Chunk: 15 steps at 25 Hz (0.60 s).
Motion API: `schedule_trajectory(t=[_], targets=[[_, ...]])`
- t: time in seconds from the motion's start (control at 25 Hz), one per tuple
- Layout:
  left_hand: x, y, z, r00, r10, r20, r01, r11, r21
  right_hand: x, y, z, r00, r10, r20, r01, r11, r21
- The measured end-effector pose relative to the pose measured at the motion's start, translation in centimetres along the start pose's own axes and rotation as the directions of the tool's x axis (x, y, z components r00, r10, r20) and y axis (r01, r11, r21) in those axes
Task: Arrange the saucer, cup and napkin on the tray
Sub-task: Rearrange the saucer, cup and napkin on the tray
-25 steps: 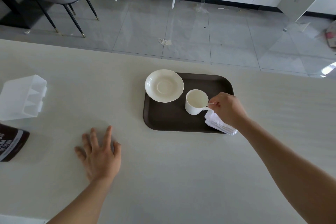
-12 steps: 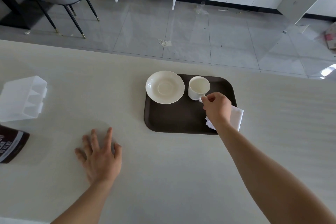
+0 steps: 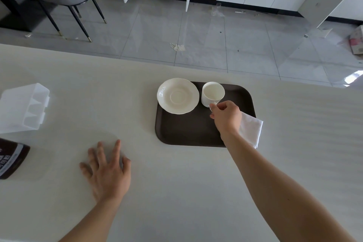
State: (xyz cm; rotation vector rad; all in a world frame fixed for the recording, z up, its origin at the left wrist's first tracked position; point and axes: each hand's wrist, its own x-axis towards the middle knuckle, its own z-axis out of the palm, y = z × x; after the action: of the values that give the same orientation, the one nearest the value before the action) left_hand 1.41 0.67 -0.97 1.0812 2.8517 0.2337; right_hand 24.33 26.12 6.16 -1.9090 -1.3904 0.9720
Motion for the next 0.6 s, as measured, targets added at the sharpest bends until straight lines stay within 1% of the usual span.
schedule_trajectory(t=[0.16, 0.6], targets=[[-0.04, -0.05, 0.16, 1.0, 0.004, -0.006, -0.004, 1.0, 0.006, 0.07, -0.18, -0.01, 1.0, 0.0, 0.015, 0.0, 1.0, 0.023], [-0.1, -0.02, 0.03, 1.0, 0.009, -0.013, -0.009, 1.0, -0.004, 0.63, -0.16, -0.07, 0.999, -0.018, 0.032, 0.019, 1.0, -0.005]])
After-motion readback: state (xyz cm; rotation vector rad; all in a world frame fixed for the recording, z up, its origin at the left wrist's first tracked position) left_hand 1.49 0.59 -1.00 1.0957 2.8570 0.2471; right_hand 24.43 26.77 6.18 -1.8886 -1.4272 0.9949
